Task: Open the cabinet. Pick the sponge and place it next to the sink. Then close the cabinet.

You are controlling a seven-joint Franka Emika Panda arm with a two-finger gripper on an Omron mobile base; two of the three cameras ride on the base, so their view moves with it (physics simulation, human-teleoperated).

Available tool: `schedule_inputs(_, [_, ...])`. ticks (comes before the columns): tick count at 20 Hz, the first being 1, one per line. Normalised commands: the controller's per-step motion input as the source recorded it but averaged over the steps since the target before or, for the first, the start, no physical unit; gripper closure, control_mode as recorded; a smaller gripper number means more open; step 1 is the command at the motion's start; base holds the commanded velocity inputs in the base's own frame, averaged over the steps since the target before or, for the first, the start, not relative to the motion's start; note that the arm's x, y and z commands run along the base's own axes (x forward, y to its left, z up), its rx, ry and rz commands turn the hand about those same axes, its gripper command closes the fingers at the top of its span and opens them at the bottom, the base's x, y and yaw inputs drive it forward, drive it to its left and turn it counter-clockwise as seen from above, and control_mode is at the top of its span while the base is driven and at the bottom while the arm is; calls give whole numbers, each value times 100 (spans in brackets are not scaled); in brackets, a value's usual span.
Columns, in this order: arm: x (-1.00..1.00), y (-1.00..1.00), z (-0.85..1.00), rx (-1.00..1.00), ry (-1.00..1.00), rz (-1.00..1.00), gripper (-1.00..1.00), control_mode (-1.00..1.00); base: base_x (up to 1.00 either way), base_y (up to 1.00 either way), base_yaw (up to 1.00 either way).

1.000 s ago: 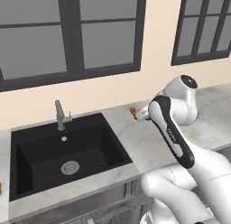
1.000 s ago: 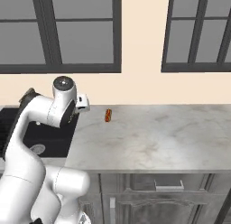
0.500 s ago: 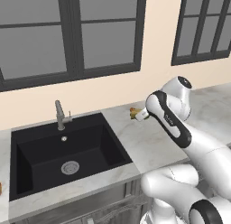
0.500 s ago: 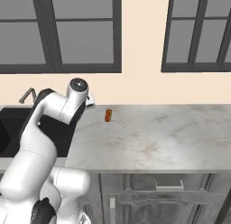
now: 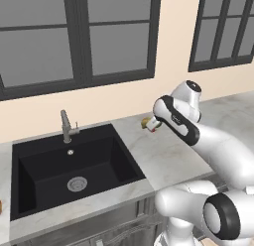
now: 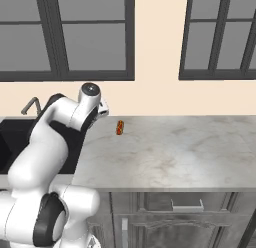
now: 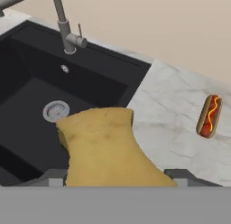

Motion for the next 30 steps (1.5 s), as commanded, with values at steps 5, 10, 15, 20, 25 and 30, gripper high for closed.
schedule_inputs(5, [18,0,-20,-1,0,0,100,-100,0,0,0])
schedule_inputs(10, [30,0,-8,-2,0,0,100,-100,0,0,0])
schedule_inputs(15, [26,-1,-15,-1,0,0,100,-100,0,0,0])
schedule_inputs(20, [27,-6,-33,-2,6,13,100,-100,0,0,0])
schedule_inputs(25, [0,-18,-20,0,1,41,100,-100,0,0,0])
schedule_inputs(30, [0,-26,-12,0,0,40,100,-100,0,0,0])
